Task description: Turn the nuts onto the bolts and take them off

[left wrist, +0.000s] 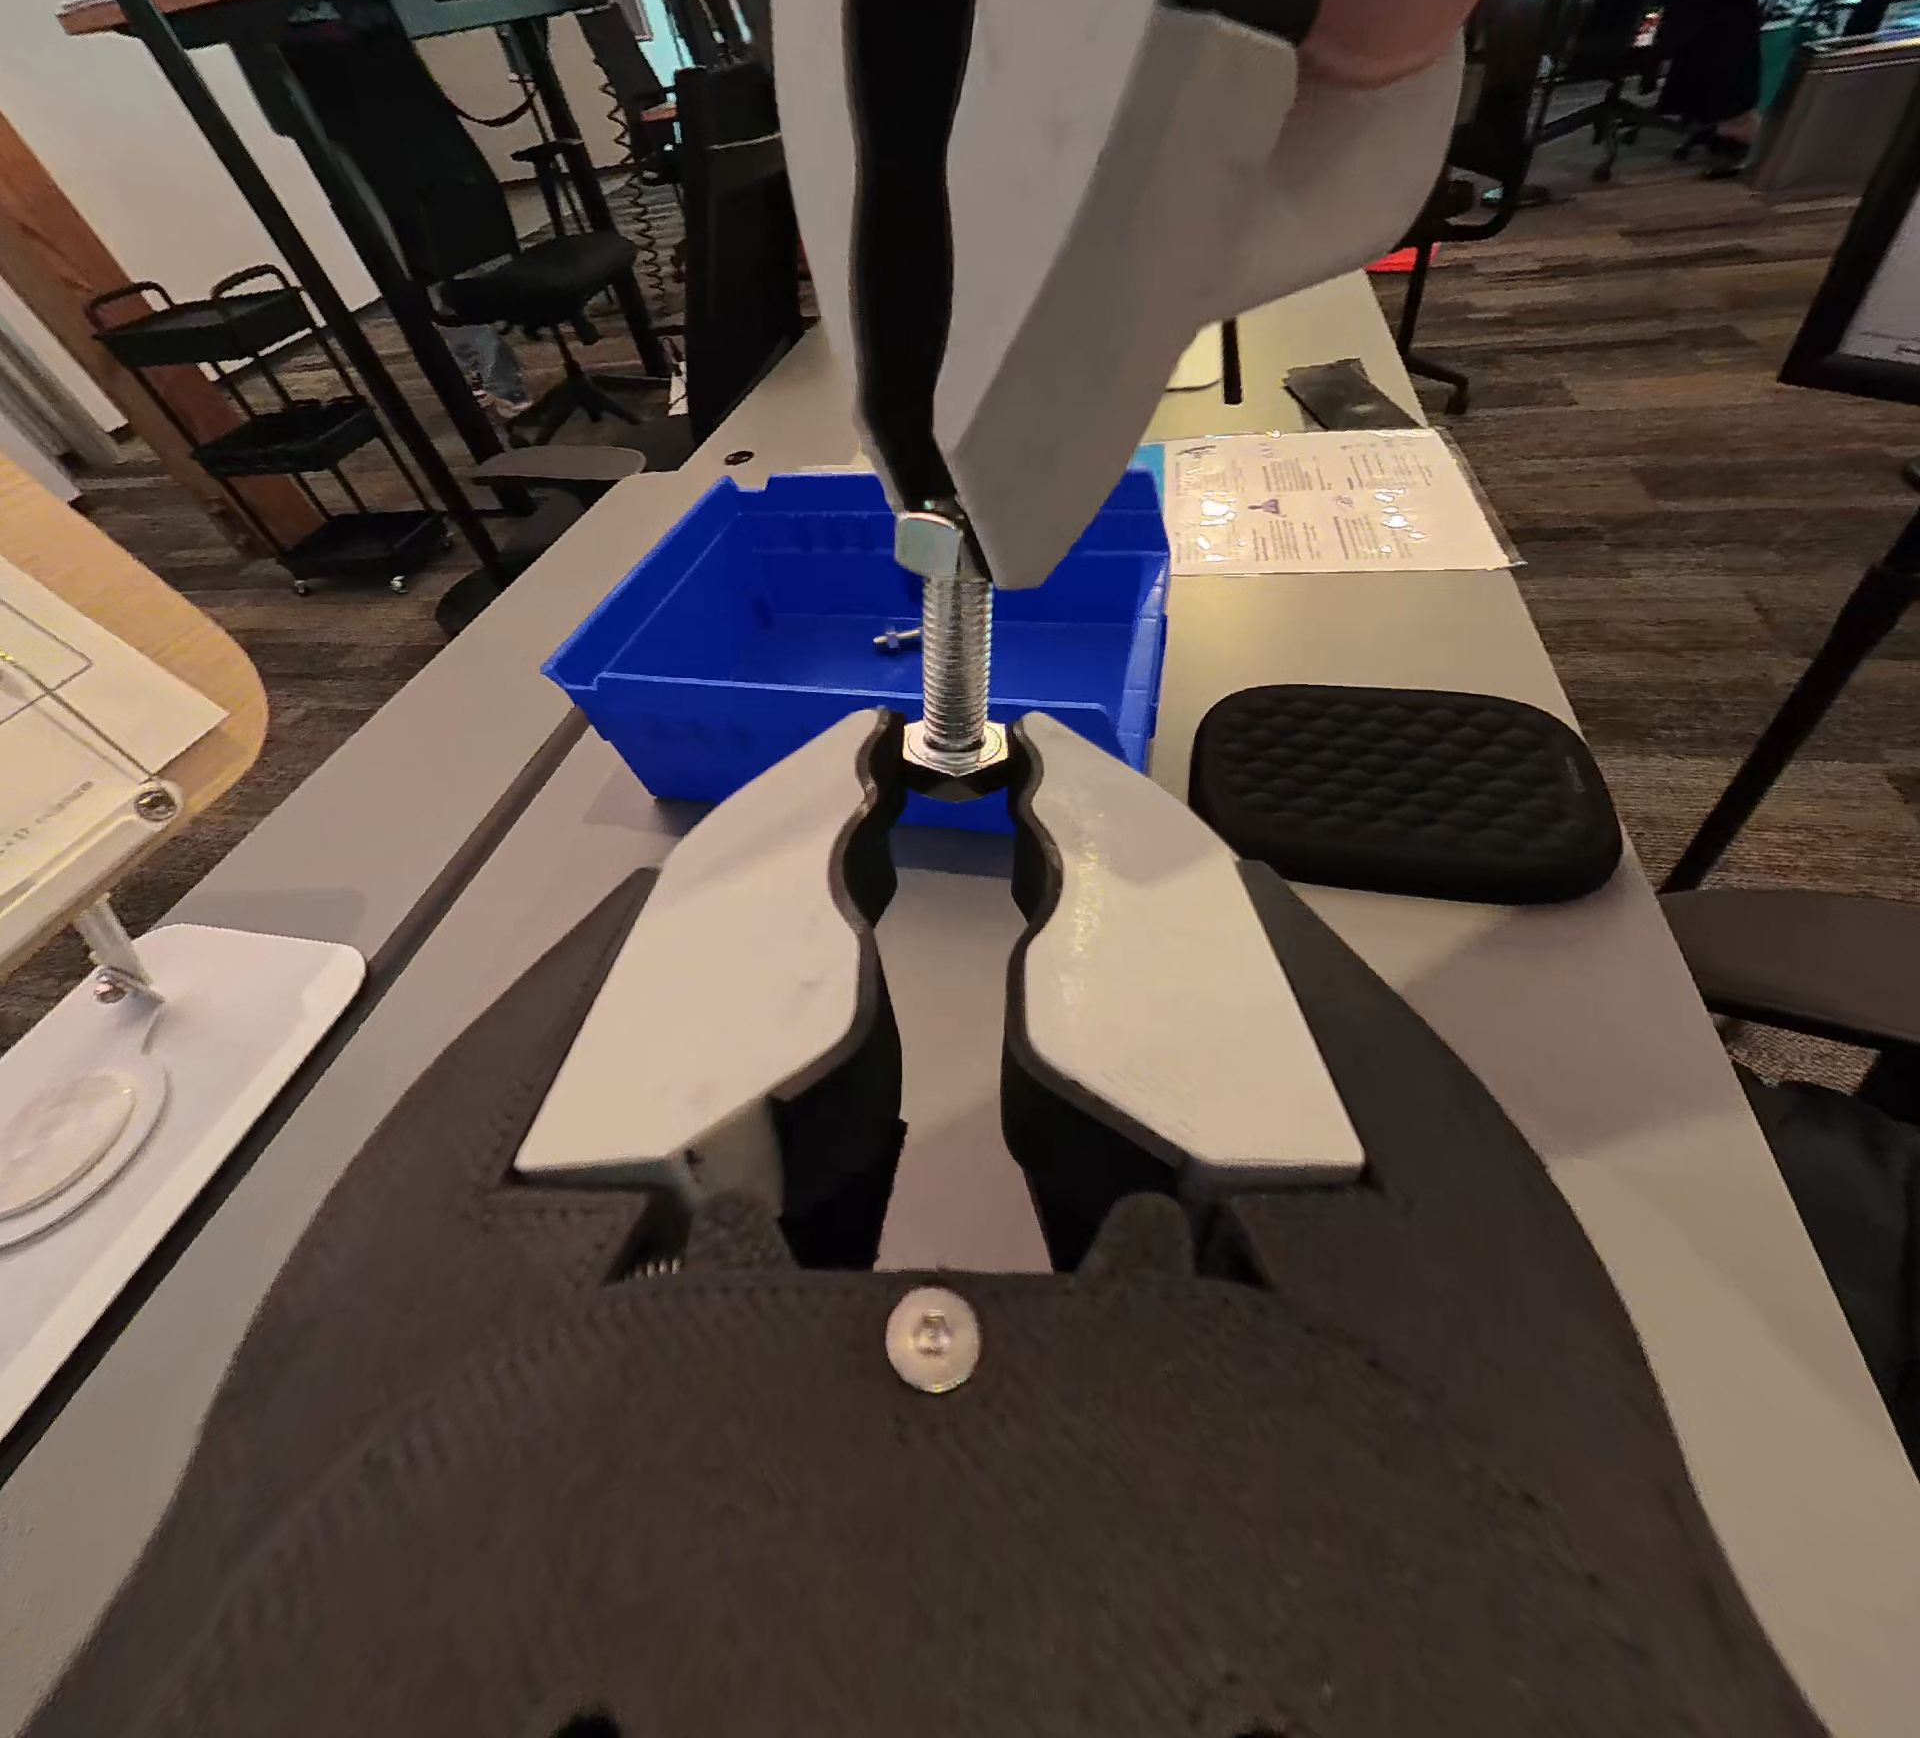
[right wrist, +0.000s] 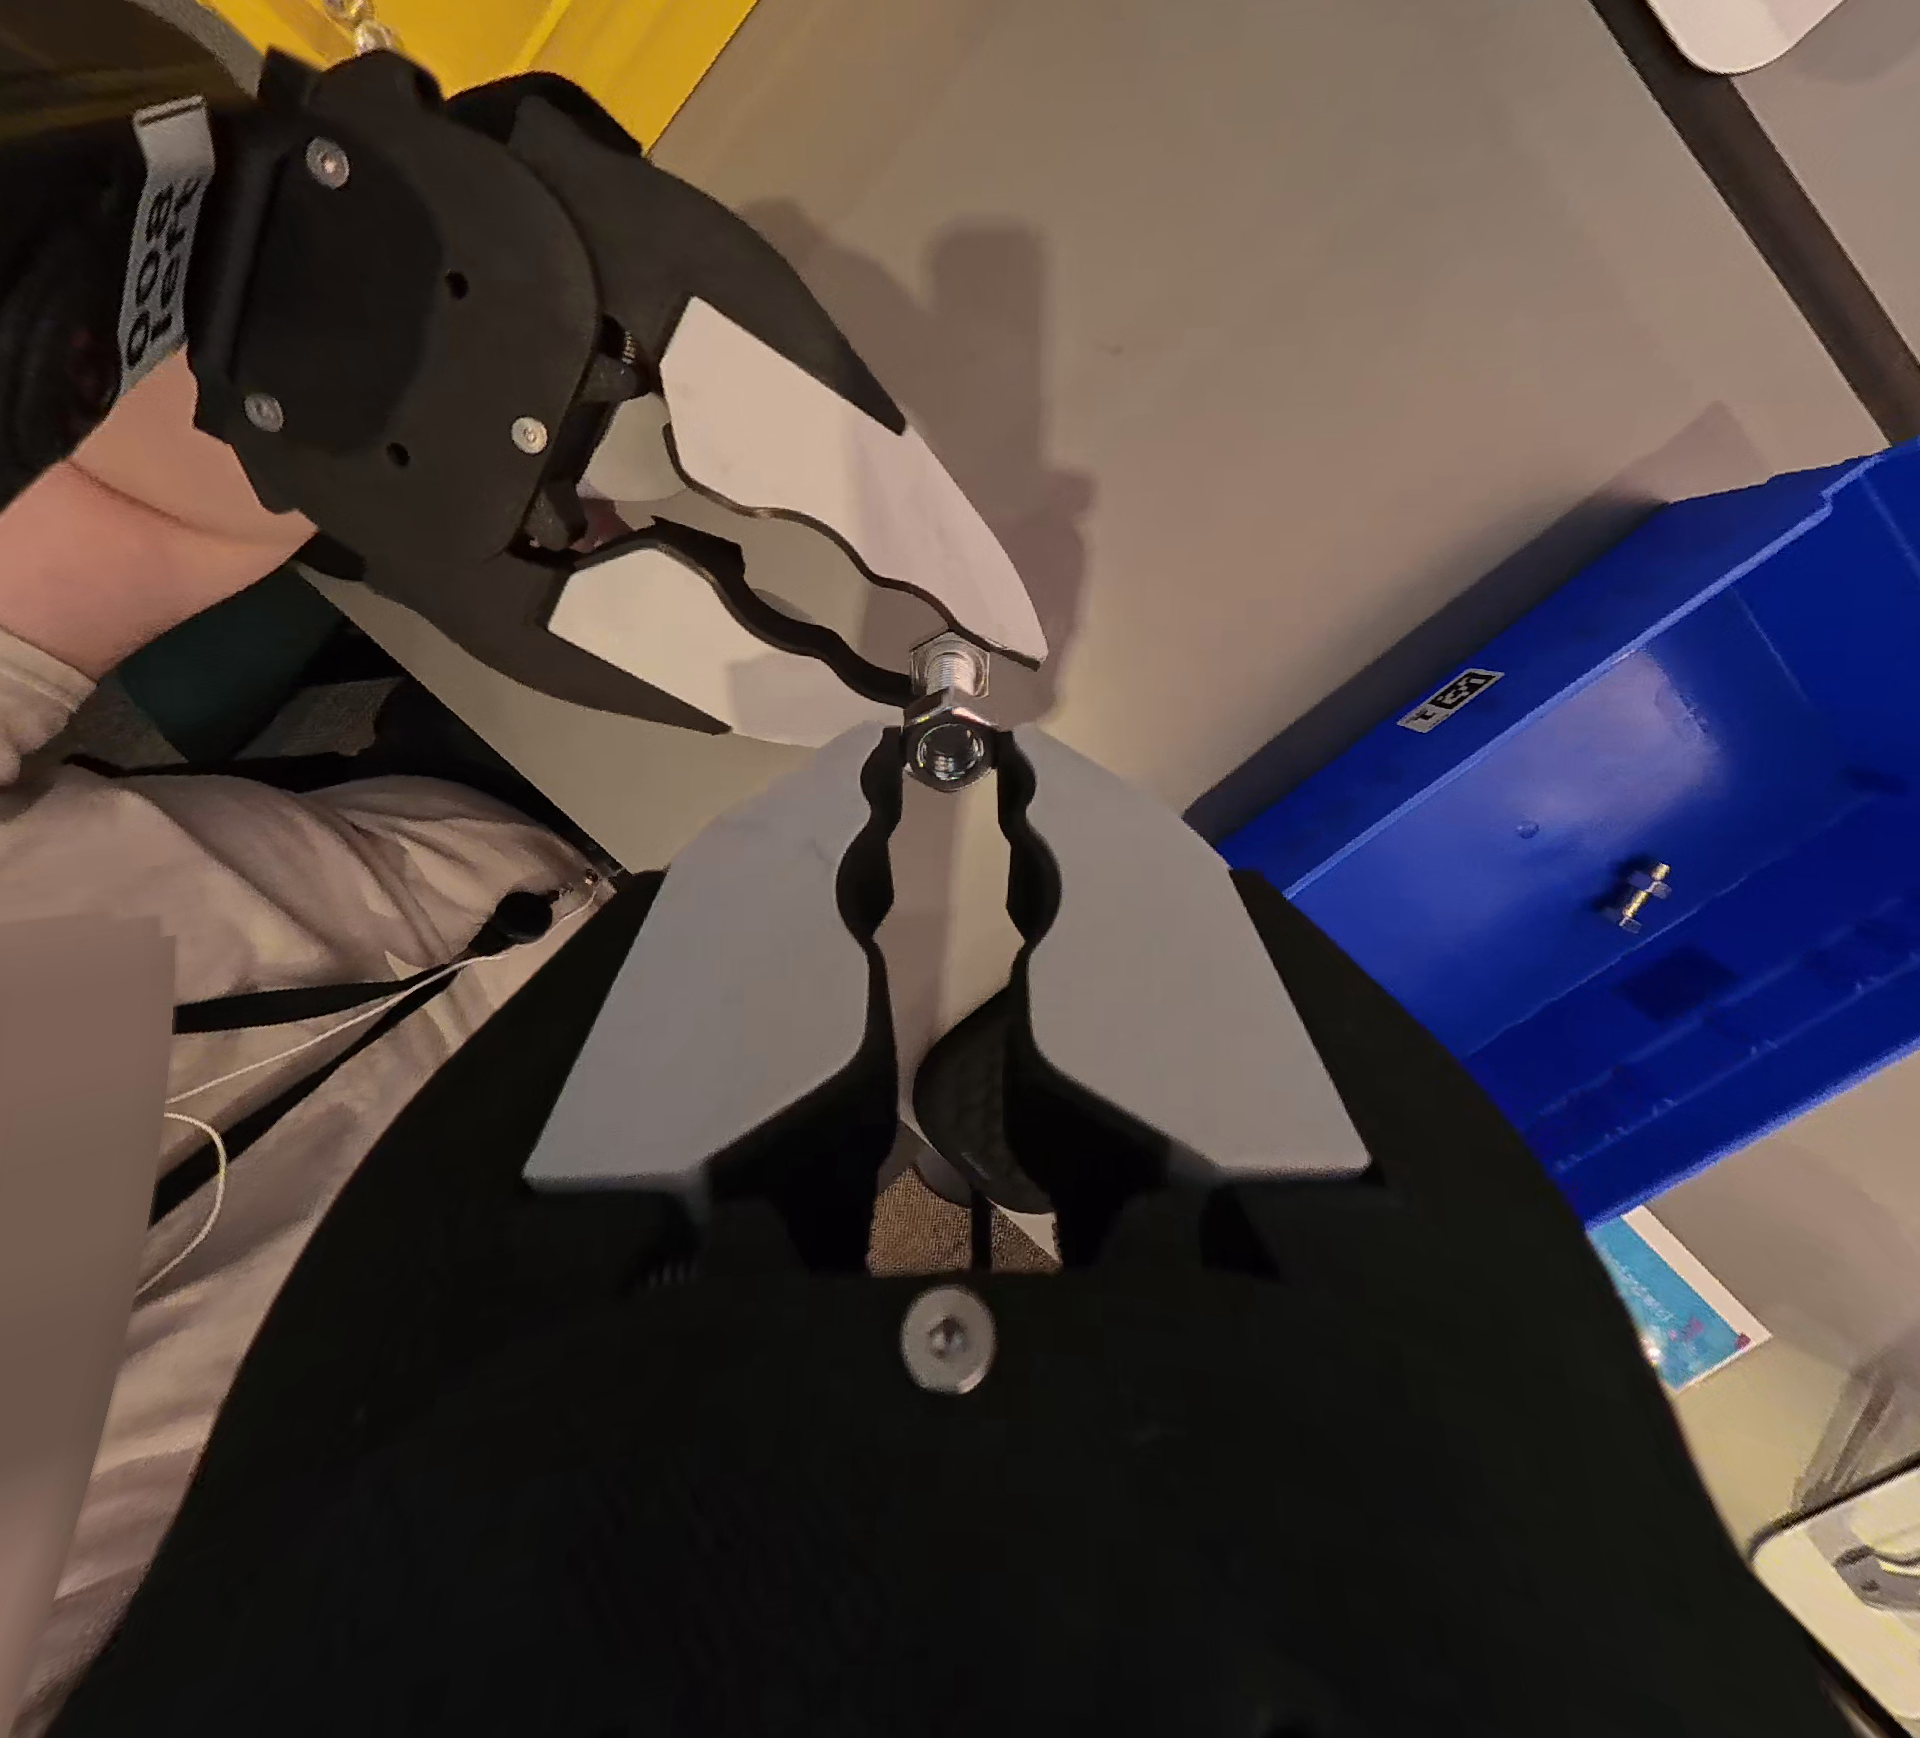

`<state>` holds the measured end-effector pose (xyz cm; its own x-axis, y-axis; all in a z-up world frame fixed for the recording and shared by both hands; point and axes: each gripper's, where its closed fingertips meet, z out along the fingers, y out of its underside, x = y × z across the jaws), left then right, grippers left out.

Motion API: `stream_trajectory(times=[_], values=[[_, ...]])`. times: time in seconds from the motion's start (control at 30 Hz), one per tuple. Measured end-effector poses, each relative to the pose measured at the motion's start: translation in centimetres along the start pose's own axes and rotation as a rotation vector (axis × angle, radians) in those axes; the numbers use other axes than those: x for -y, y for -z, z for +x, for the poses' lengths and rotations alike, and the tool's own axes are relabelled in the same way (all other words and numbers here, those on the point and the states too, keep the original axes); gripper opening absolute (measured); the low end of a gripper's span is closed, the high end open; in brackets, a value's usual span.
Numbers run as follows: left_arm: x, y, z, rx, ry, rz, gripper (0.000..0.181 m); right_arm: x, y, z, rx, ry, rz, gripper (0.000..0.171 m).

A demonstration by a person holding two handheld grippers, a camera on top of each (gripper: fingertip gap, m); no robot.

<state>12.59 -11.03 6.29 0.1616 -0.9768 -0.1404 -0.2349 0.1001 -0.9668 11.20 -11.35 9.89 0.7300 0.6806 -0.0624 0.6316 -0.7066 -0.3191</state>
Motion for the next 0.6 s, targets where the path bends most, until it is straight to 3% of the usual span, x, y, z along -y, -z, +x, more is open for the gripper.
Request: stream_trajectory(times=[0.6], values=[[1.2, 1.1, -1.0, 0.062, 0.027, 0.051, 0.019, 1.6, 0.9, -0.5, -0.004, -0.035, -0.001, 0.019]])
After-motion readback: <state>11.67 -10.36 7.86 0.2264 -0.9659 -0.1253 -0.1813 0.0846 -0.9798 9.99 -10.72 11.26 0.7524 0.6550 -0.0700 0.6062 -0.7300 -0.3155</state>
